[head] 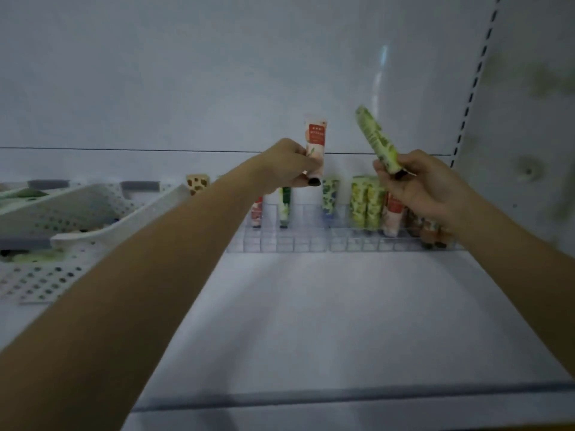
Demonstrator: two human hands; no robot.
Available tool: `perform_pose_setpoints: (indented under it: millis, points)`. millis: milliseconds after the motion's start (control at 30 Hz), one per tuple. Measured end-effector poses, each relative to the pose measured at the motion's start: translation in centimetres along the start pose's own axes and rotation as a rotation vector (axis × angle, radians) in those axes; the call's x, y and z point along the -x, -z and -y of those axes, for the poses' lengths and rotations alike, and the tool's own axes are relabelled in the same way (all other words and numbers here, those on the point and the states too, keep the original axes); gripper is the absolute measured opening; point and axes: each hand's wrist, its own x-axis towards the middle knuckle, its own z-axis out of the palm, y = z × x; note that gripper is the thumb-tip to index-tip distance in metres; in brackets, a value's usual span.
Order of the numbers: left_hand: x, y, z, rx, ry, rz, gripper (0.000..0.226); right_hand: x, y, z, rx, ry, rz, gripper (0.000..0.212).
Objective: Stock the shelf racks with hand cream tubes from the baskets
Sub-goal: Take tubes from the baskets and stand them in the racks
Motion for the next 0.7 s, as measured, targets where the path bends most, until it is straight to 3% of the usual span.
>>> perform_pose_setpoints:
  millis: [200, 333, 400, 533, 633, 700]
  points:
    - [-1.0, -7.2, 3.1, 0.173, 0.030, -0.136, 0.010, 0.2, 3.8, 0.0, 0.056, -0.015, 0.012, 0.014]
    - [-0.9, -9.8, 5.9, 0.192, 0.042, -0.290, 0.034, -0.5, 4.5, -0.8, -0.029, -0.052, 0.017, 0.014]
    - [-0.5, -10.4, 6.9, 0.224, 0.035, -0.350, 0.034, -1.2, 4.4, -1.3, 0.022, -0.047, -0.003, 0.012]
    - [-0.1, -10.2, 8.1, 0.242, 0.000, -0.382, 0.032, -2.6, 4.2, -2.9, 0.480, 0.070, -0.104, 0.010]
    - [-0.1, -9.8, 8.6, 0.263, -0.002, -0.384, 0.034, -3.3, 5.5, -5.0, 0.861, 0.227, -0.202, 0.044]
    - [-0.2, -9.9, 8.7, 0.237, -0.015, -0.366, 0.035, -3.4, 6.1, -6.0, 1.071, 0.341, -0.156, 0.056]
